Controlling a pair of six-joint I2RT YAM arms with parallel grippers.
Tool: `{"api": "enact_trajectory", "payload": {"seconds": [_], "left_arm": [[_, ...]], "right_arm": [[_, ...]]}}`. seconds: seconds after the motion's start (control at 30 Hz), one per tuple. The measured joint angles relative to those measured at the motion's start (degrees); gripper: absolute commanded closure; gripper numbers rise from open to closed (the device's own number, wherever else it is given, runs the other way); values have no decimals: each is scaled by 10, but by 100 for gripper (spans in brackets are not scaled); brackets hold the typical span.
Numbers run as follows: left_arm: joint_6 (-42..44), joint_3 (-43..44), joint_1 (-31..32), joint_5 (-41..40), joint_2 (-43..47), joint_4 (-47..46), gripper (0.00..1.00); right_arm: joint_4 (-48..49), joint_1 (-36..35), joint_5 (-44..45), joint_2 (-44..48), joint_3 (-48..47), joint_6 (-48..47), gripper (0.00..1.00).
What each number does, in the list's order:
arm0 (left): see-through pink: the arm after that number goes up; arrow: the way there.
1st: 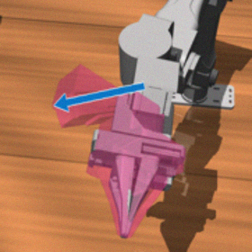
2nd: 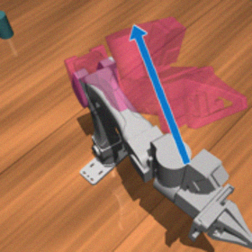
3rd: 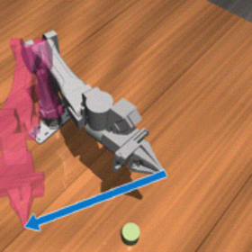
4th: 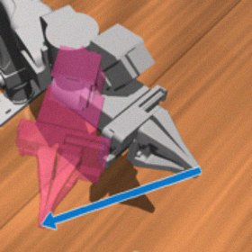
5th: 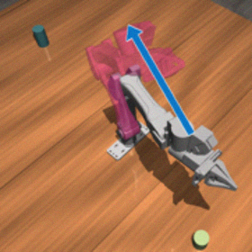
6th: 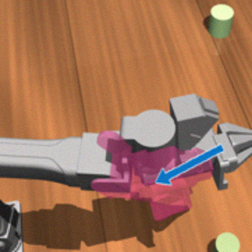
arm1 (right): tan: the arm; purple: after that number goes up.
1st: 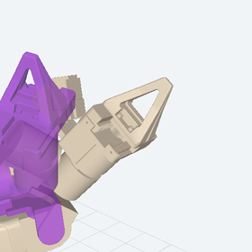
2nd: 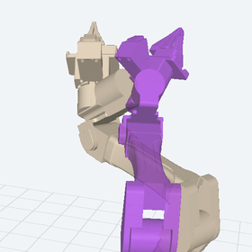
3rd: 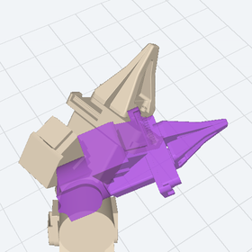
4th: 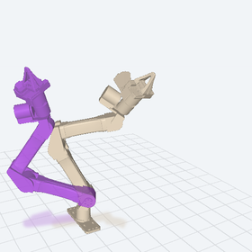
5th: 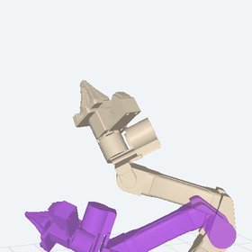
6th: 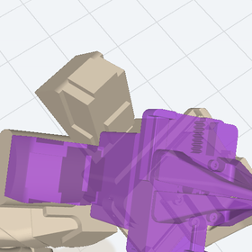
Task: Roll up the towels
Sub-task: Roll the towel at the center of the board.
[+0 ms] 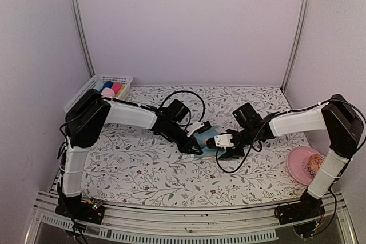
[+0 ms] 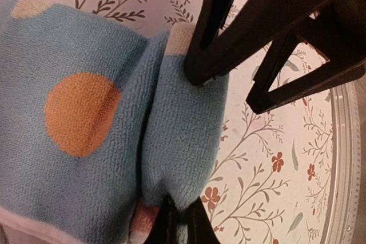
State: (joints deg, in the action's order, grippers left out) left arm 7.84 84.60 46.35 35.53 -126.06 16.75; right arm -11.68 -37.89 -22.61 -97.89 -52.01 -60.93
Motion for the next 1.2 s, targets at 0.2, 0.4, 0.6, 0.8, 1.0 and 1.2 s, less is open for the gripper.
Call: {"api": "enact_trajectory", "payload": {"seconds": [0.2,0.4,0.6,0.8,1.0,1.2], "left_arm": [[0,0,0,1,0,0,100],[-4,1,-1,2,-1,0,100],[-5,1,-1,3,-1,1,100],[-6,1,-1,3,-1,2,86],[-9,-24,-1,-8,25,-3,49],[1,-95,5,-72,107,-12,37]], "right_arm": [[21,-1,9,0,1,9,44],[22,-1,13,-2,1,10,48],[12,-3,16,-26,-6,9,71],[-12,-3,21,-53,-40,22,93],[-45,-3,13,-68,-68,32,95],[-107,3,-19,-98,-119,33,95]]}}
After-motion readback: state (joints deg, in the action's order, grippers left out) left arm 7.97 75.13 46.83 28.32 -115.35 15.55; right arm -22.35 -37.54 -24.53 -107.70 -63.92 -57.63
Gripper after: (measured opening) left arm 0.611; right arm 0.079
